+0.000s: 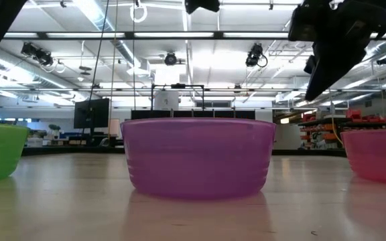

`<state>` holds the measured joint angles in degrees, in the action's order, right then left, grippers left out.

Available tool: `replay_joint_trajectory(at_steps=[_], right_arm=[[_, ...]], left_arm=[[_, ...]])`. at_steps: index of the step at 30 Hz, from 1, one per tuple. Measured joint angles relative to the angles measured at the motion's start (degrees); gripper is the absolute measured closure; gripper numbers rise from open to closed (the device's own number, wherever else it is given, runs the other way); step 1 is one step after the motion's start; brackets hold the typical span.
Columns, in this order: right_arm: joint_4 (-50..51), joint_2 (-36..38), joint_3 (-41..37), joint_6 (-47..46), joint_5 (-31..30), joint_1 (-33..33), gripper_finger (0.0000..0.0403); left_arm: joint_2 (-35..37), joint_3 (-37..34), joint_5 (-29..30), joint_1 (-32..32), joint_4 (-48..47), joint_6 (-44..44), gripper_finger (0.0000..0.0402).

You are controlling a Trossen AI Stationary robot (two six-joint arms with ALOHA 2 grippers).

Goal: Nest bowls inside each other
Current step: Stack the green bowl on top of the orange bowl

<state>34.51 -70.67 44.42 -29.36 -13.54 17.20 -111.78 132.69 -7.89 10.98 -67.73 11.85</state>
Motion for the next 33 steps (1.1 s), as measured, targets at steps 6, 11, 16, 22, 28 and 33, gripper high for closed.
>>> replay_joint_trajectory(at_steps=[6,11,16,22,28,33], right_arm=[[-1.51,0.0,0.0,0.02,0.05,1.99,0.0389],[-2.0,0.0,0.0,-0.4,-0.39,3.51,0.0389],[-2.22,0.02,0.0,-0.63,-1.45,4.96,0.0389],[-2.35,0.02,0.0,-1.51,-1.45,5.92,0.0389],[-2.74,0.02,0.0,-1.68,-1.46,5.88,0.0389],[-2.72,0.02,0.0,-1.69,-1.45,5.87,0.0389]], left_arm=[[-1.79,-0.01,-7.48,0.27,4.9,2.57,0.0335],[-4.32,0.01,-10.39,0.04,8.96,3.88,0.0334],[-7.54,-0.02,-10.4,0.65,4.12,4.26,0.034],[-8.31,-0.02,-10.23,2.49,-5.64,1.18,0.0348],[-4.81,-0.05,-8.87,2.25,-10.57,-1.23,0.0355],[0.71,-0.03,-8.84,0.79,-7.53,-1.57,0.0358]])
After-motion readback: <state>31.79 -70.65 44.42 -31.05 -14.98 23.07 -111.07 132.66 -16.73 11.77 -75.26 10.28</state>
